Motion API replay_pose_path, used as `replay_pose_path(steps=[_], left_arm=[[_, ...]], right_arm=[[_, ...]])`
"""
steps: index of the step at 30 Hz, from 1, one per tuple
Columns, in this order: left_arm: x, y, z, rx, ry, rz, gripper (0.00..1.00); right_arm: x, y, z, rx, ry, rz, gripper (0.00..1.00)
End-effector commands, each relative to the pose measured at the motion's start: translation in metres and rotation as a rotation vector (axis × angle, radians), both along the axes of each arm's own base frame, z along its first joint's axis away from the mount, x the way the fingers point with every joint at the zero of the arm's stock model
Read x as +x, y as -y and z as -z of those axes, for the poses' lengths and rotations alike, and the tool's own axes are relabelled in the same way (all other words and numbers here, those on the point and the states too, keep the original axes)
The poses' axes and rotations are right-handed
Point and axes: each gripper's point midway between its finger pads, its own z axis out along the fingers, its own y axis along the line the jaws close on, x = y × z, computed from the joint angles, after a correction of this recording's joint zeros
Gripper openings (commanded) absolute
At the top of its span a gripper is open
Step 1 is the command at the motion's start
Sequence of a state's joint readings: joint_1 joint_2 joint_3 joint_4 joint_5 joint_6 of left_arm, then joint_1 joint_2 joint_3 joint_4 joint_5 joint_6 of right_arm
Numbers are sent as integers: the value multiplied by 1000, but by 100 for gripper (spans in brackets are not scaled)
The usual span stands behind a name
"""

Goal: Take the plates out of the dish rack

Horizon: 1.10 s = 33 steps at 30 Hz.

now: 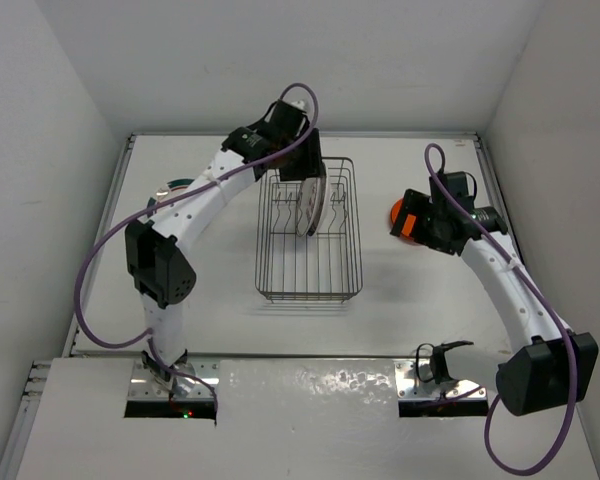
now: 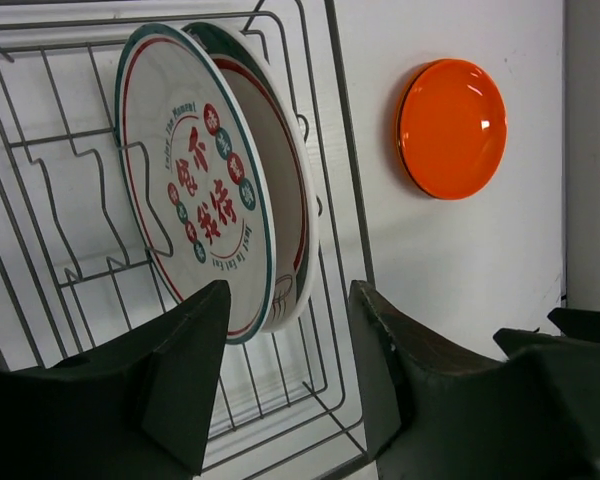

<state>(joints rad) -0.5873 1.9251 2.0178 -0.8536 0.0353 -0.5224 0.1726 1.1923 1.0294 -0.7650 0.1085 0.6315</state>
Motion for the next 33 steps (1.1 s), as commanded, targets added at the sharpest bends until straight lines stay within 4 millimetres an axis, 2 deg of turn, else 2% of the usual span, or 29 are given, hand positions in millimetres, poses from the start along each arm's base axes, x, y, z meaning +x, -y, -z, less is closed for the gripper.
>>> replay_pose_path(steps=[1,5,9,20,22,23,26,29,32,33], left_arm=[[7,6,8,-13,25,41,48],[14,5,29,23,-9,25,41],[16,2,42,43,-20,12,37],[16,5,61,37,-47,33,27],[16,6,60,34,-45,39,20],[16,6,56,31,-35,45,18],[17,10,50,19,-27,67,0],[18,10,36,8,-19,72,0],[24,-2,7,26,41,20,0],[27,-6,-9,24,78,2,0]], right_arm=[[1,1,-12,-11,35,-10,99],[1,0,-17,-11,41,-16,99],[1,0,-22,-10,48,-16,99],[0,1,-24,-9,50,-8,99],[0,2,-25,-10,52,-5,99],[0,2,-26,-8,52,-2,99],[1,1,-27,-2,56,0,99],[2,1,-29,0,61,6,99],[2,1,-32,0,67,8,99],[3,1,-32,3,68,10,99]])
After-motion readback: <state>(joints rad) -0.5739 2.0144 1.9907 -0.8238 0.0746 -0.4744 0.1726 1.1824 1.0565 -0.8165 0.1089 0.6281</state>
